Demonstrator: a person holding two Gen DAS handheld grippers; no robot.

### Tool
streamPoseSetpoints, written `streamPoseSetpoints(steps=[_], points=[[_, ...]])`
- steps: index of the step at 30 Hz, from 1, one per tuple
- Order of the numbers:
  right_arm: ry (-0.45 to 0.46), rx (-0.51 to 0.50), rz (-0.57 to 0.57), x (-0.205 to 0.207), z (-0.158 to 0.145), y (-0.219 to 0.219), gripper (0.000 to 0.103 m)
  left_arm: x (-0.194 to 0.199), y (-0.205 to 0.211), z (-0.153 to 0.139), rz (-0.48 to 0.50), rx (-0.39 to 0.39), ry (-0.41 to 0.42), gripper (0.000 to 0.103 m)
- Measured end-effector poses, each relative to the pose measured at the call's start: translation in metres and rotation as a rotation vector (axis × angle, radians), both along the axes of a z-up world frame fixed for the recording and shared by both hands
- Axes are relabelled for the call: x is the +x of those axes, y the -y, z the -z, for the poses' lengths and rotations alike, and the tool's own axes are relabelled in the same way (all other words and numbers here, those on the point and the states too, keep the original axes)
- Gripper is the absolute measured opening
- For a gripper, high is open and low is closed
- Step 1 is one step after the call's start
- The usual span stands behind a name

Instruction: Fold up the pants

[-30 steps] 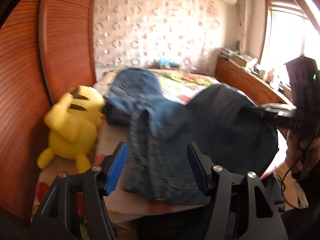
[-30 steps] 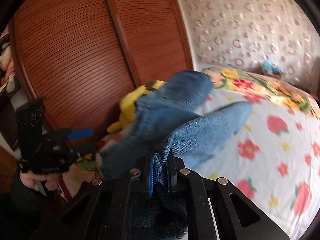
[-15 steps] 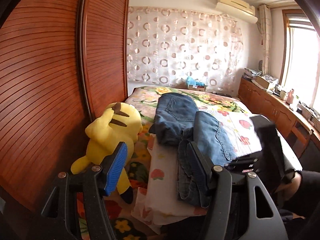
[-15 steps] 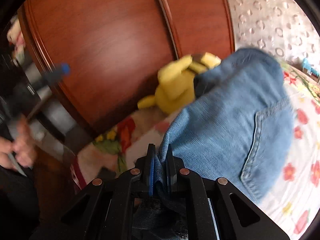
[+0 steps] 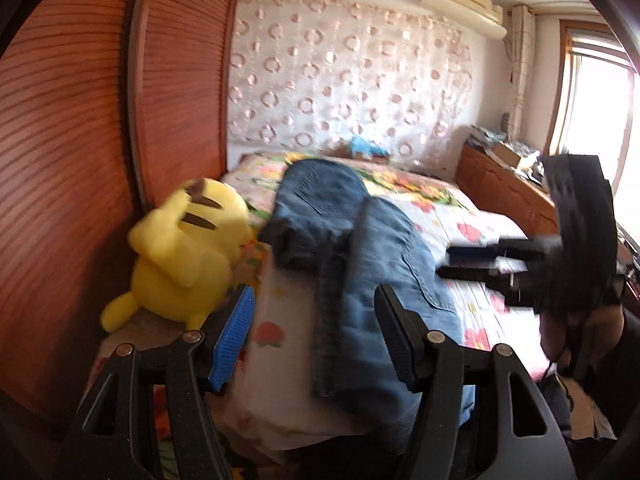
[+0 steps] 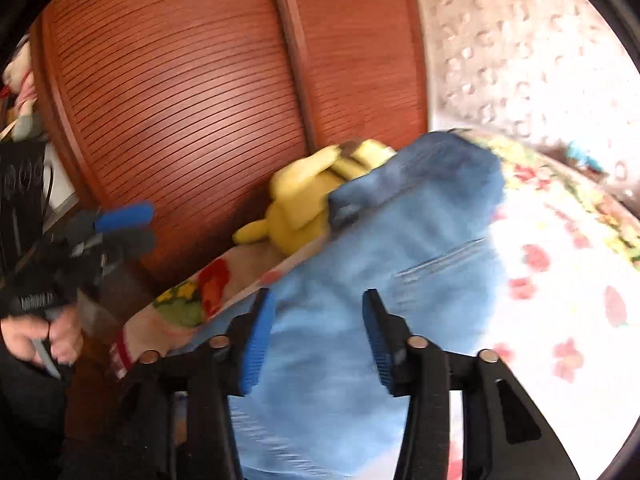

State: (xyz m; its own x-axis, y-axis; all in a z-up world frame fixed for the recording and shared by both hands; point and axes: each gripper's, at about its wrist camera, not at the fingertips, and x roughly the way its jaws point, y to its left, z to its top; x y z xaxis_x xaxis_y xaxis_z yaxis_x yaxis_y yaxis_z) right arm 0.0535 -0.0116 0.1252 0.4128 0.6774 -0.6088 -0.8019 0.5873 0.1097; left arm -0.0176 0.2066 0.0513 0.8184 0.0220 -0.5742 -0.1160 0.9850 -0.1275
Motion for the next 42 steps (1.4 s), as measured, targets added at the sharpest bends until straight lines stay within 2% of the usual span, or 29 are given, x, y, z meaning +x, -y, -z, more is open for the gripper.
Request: streamPoseSetpoints(steps=[5,11,16,18,20,23,25,26,27,28,29,30,33,37,42], points=[[-0.006,-0.023,0.105,0.039,0.012,0.024,0.054,0.027,0.022,0.030,0.049,-0.016,-0.078,0.063],[-0.101,-0.005,0.140,0.084,0.037,0.018,0.055,0.036,0.034,0.068,0.070,-0.018,-0.180,0.063],[-0.185,-0.014,0.138,0.115,0.060,0.002,0.066,0.029,0.031,0.081,0.061,-0.054,-0.184,0.063],[-0.216,-0.018,0.147,0.122,0.070,-0.003,0.076,0.028,0.031,0.084,0.062,-0.057,-0.185,0.063],[-0.253,-0.016,0.150,0.131,0.083,-0.005,0.078,0.028,0.031,0.087,0.065,-0.052,-0.182,0.062],[-0.286,0.020,0.137,0.135,0.088,-0.006,0.078,0.024,0.031,0.089,0.085,-0.084,-0.168,0.052],[-0.316,0.042,0.117,0.140,0.093,-0.009,0.077,0.022,0.033,0.087,0.106,-0.102,-0.150,0.036],[-0.331,0.051,0.099,0.140,0.094,-0.011,0.069,0.021,0.035,0.086,0.108,-0.096,-0.144,0.032],[-0.362,0.065,0.071,0.141,0.097,-0.013,0.055,0.020,0.037,0.085,0.115,-0.090,-0.140,0.023],[-0.361,0.070,0.071,0.141,0.096,-0.013,0.052,0.020,0.038,0.085,0.117,-0.087,-0.135,0.017],[-0.347,0.073,0.066,0.142,0.096,-0.015,0.035,0.018,0.039,0.083,0.111,-0.084,-0.124,0.015],[-0.341,0.079,0.060,0.142,0.094,-0.015,0.024,0.016,0.040,0.082,0.111,-0.078,-0.122,0.012],[-0.275,0.112,0.036,0.129,0.074,-0.009,0.018,0.007,0.039,0.077,0.106,-0.096,-0.097,0.010],[-0.153,0.138,-0.011,0.097,0.030,-0.011,0.017,-0.009,0.033,0.065,0.095,-0.131,-0.044,0.009],[-0.041,0.160,-0.051,0.067,-0.028,-0.022,0.016,-0.029,0.025,0.032,0.070,-0.140,0.068,0.009]])
